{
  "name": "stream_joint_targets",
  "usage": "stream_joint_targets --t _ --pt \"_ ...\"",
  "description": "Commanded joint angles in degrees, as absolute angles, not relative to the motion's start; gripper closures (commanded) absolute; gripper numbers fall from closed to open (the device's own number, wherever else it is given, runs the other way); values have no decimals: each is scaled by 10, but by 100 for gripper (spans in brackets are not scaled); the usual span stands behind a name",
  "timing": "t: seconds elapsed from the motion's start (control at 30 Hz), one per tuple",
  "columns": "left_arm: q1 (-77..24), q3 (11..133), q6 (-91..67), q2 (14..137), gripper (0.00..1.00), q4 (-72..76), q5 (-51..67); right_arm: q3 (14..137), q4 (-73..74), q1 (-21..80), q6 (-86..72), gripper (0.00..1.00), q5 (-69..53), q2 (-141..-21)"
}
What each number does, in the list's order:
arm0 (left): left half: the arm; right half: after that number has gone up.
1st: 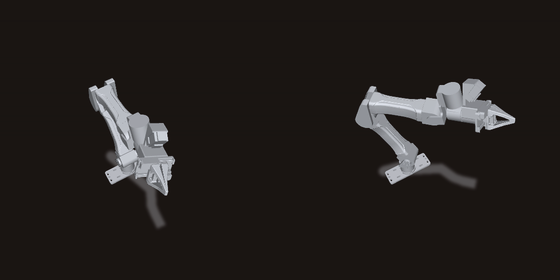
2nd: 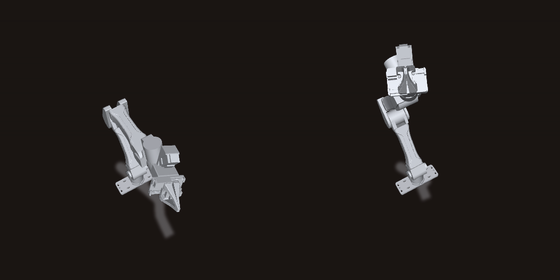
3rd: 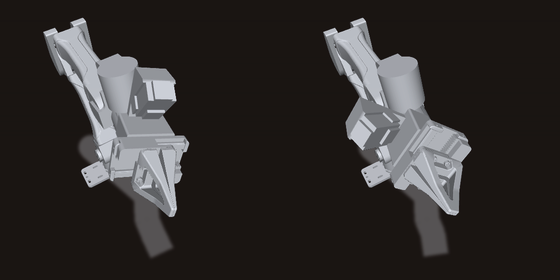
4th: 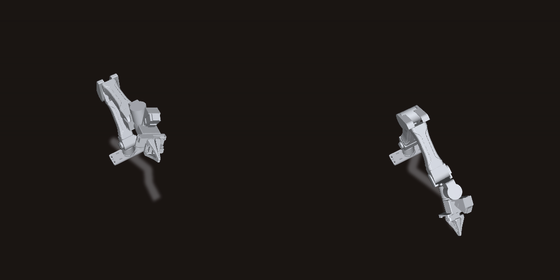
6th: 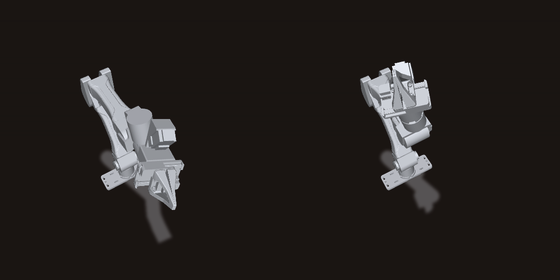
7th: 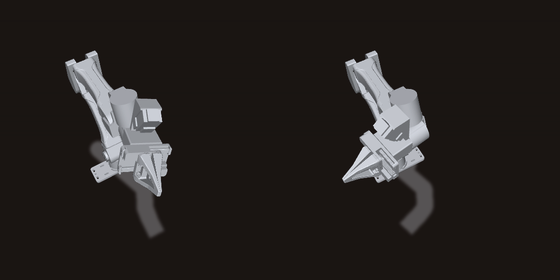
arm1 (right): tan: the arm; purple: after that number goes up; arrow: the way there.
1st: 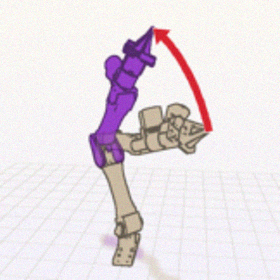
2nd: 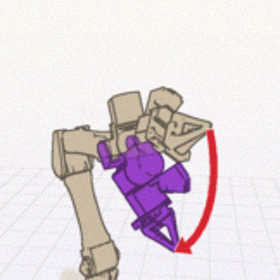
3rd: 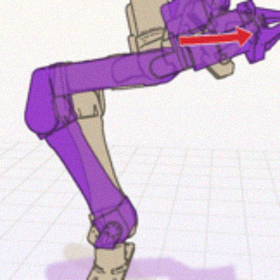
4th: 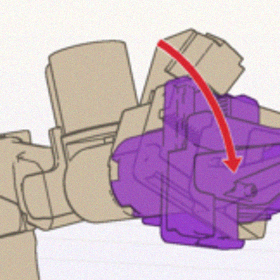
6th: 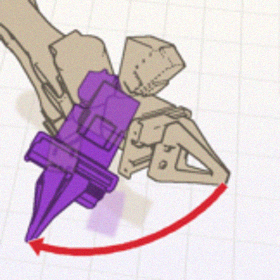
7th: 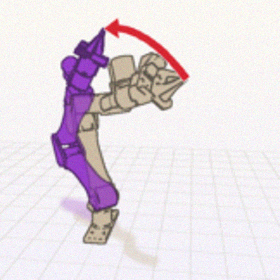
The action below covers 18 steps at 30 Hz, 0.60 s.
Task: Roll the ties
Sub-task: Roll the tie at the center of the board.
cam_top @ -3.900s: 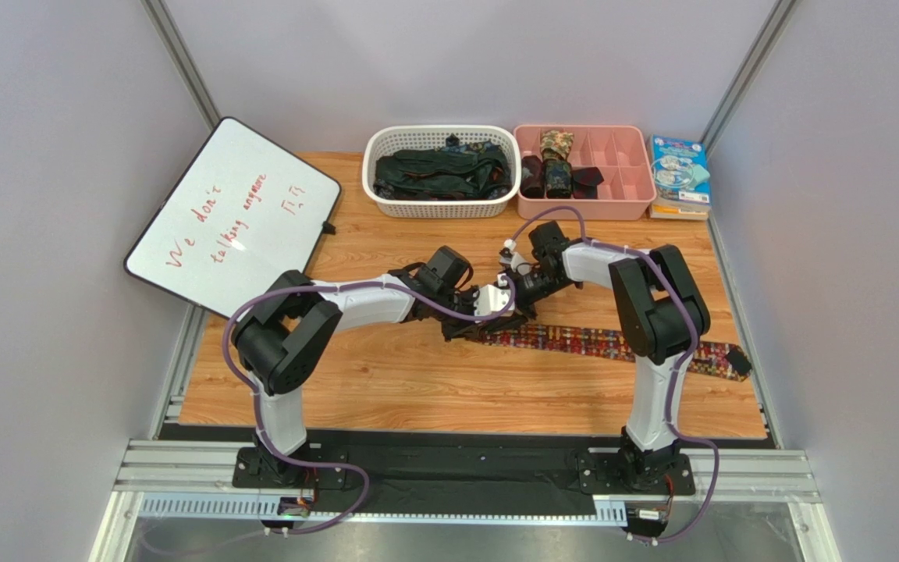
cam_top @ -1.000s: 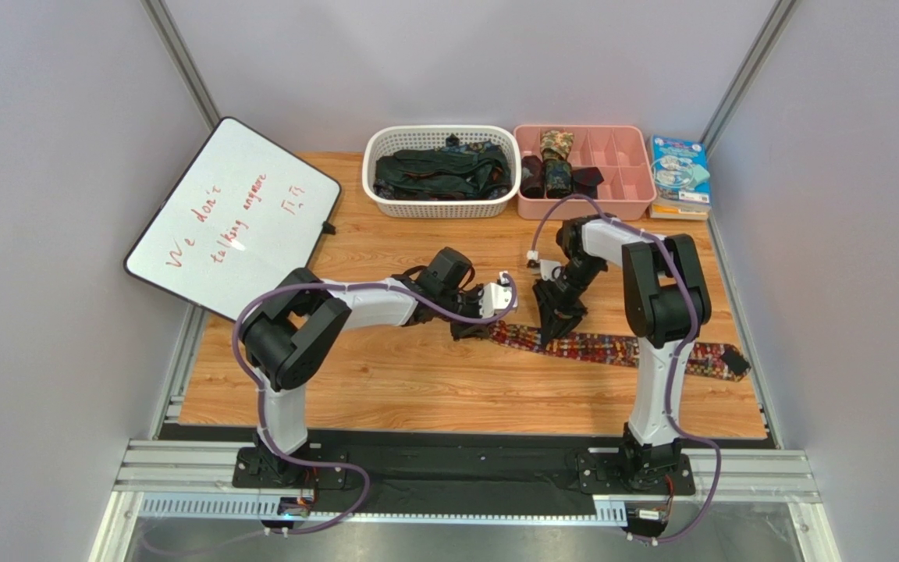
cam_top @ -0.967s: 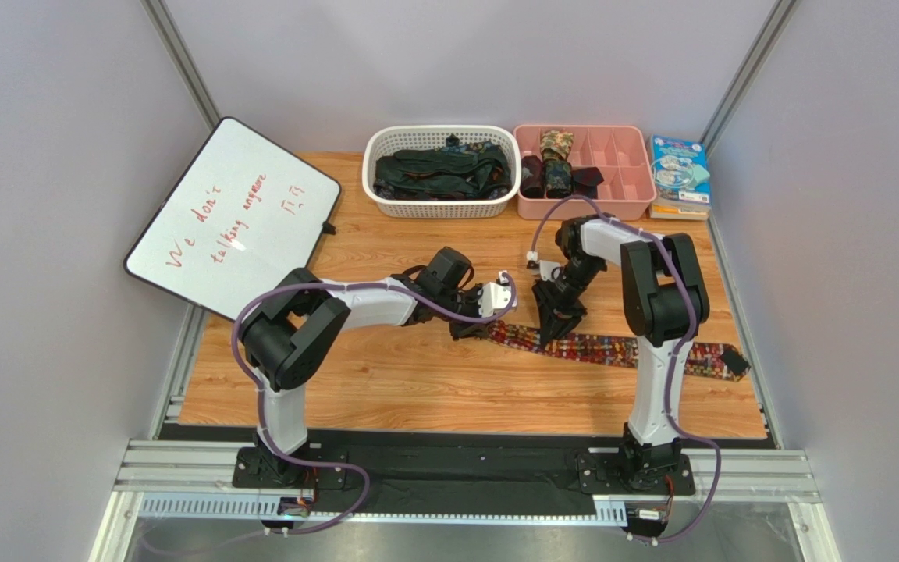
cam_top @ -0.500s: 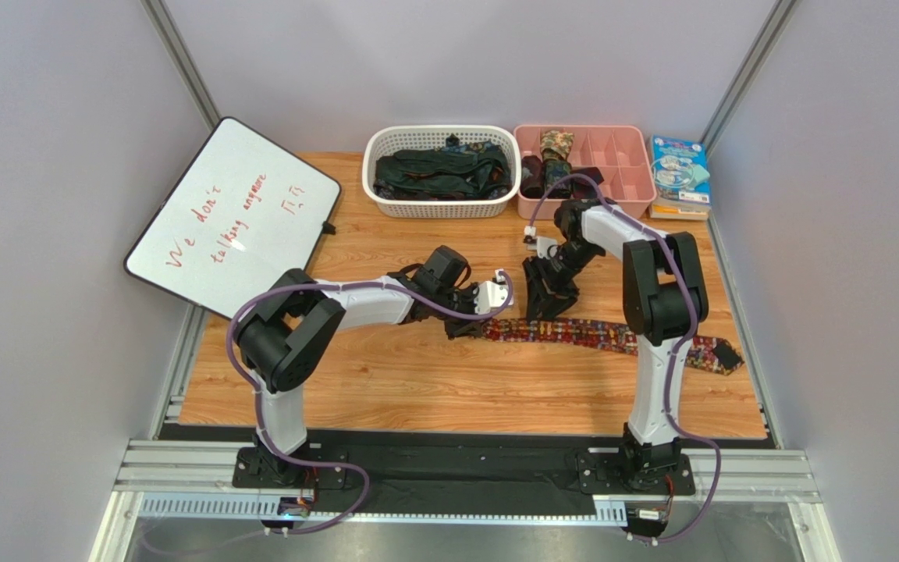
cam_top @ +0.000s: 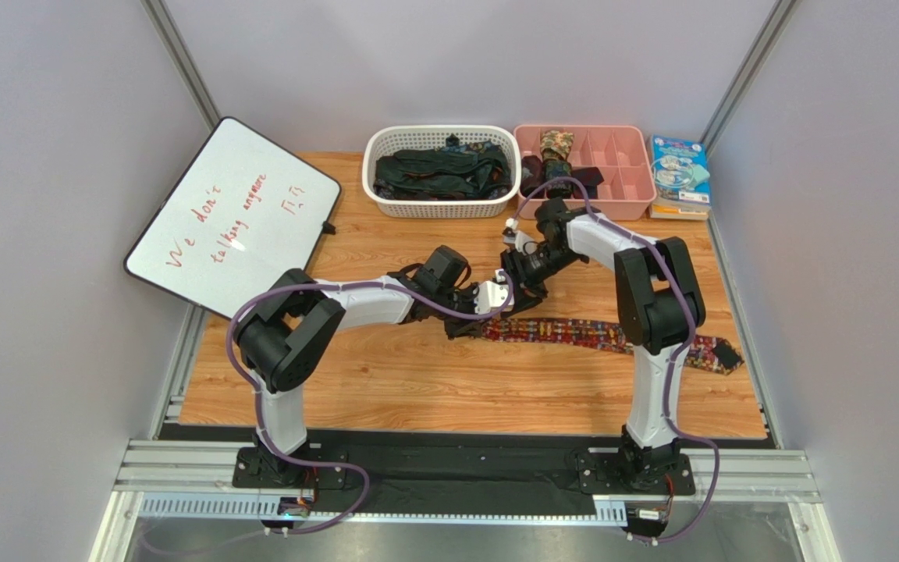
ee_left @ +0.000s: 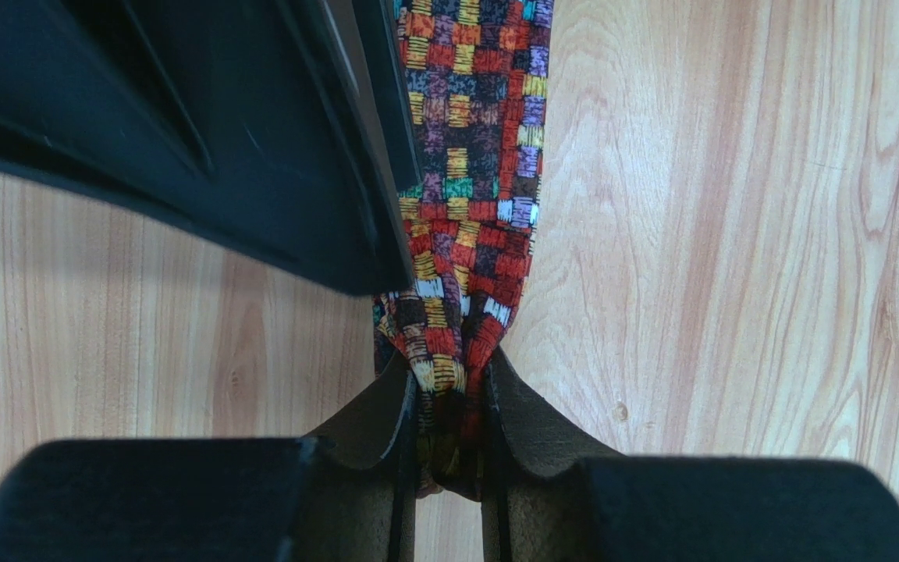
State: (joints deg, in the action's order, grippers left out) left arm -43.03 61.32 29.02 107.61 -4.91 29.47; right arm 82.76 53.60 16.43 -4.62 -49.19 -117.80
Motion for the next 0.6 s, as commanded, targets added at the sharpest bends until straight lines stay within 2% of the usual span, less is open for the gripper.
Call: stream_joint_targets --t 0.0,0.23,0.47,0.57 --pt "-426 612 288 1083 93 -106 279 817 496 175 -76 63 -515 -1198" --pt "-427 612 287 1085 93 -106 280 802 462 189 -90 55 -475 -1224" --pt "-425 613 279 1088 93 -104 280 779 461 187 -71 53 -490 -1204" --pt "-422 614 274 1088 93 -104 280 766 448 185 -69 56 -515 -1187"
